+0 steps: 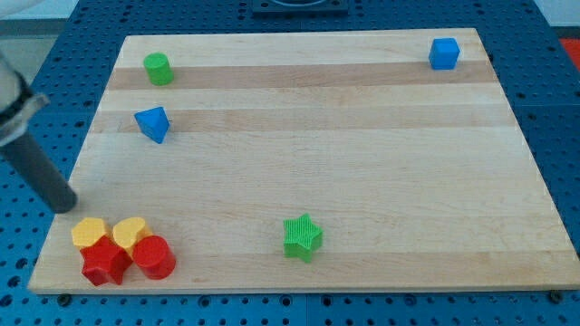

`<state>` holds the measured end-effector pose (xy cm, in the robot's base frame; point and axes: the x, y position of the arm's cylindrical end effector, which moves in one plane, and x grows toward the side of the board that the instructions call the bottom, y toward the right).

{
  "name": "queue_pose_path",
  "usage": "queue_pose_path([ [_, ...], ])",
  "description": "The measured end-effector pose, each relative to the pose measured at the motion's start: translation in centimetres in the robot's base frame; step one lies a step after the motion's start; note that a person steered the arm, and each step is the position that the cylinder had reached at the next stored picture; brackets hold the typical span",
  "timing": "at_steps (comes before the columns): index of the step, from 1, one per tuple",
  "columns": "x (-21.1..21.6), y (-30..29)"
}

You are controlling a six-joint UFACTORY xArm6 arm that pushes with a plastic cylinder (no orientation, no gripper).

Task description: Point at the bottom left

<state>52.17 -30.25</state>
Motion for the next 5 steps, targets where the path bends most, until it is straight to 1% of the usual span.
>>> queue_pose_path([
  [3,-0.1,-0.2],
  [4,0.6,-0.2],
  [5,3.9,-0.2],
])
